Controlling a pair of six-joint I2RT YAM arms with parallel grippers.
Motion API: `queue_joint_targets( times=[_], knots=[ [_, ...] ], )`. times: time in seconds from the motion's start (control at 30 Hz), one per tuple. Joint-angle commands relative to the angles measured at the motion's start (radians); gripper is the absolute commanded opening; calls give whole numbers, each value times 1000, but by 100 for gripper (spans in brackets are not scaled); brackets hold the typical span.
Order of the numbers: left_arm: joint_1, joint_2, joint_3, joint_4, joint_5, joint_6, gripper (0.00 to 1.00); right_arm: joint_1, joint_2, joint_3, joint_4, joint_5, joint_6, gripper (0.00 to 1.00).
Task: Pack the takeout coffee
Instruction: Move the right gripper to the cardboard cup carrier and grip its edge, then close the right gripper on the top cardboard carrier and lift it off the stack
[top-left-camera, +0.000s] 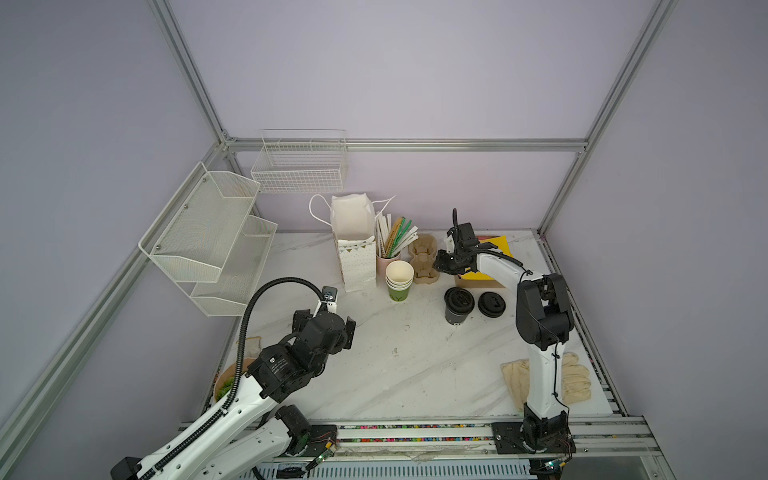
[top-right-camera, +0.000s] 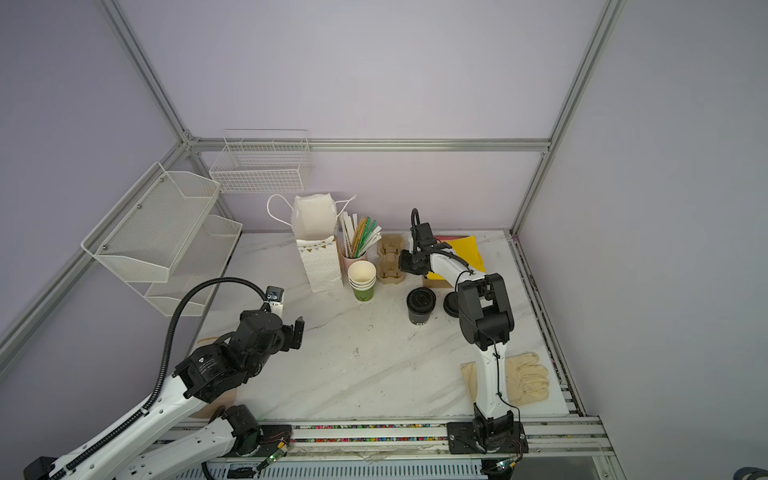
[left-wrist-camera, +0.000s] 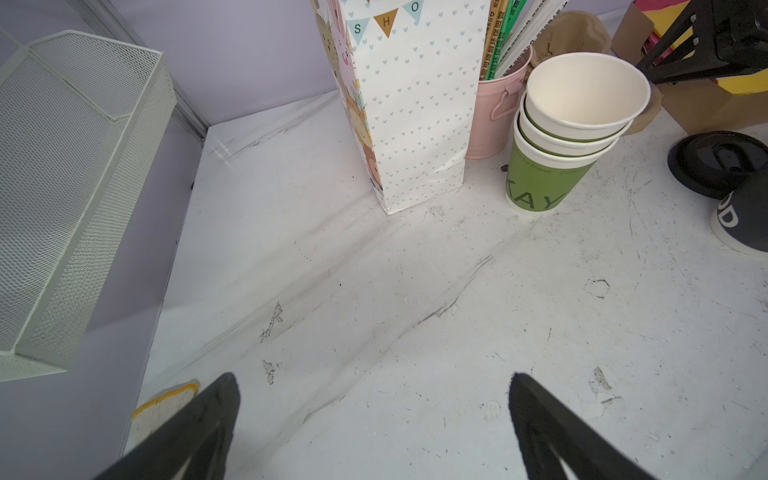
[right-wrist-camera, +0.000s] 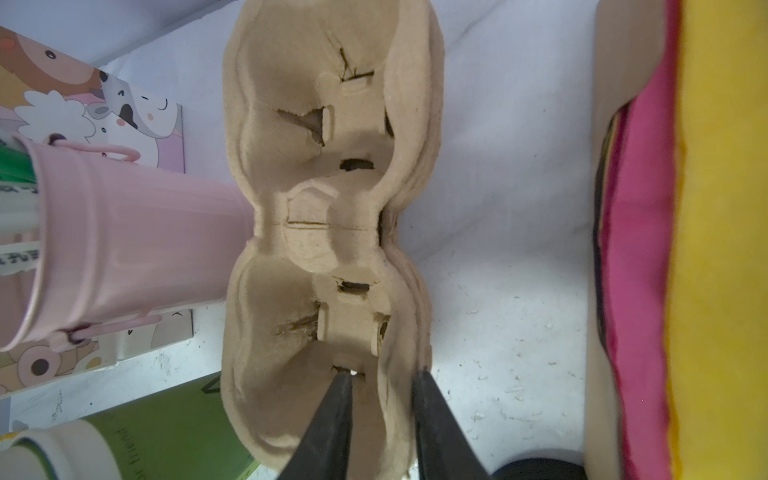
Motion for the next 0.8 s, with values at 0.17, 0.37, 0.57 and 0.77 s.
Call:
queue_joint_targets(
  times=[0.17, 0.37, 0.57, 0.77],
  knots=[
    [5, -8, -36, 40, -6, 16, 100, -2, 31, -14, 8, -7, 1, 28],
    [5, -9, -35, 41, -6, 16, 100, -3, 21, -8, 0, 12, 6, 22],
    [5, -8, -35, 42, -6, 17, 100, -2, 28, -13, 0, 10, 7, 15],
    [5, -7, -37, 43, -4, 16, 100, -3, 26, -15, 2, 8, 9, 8]
  ],
)
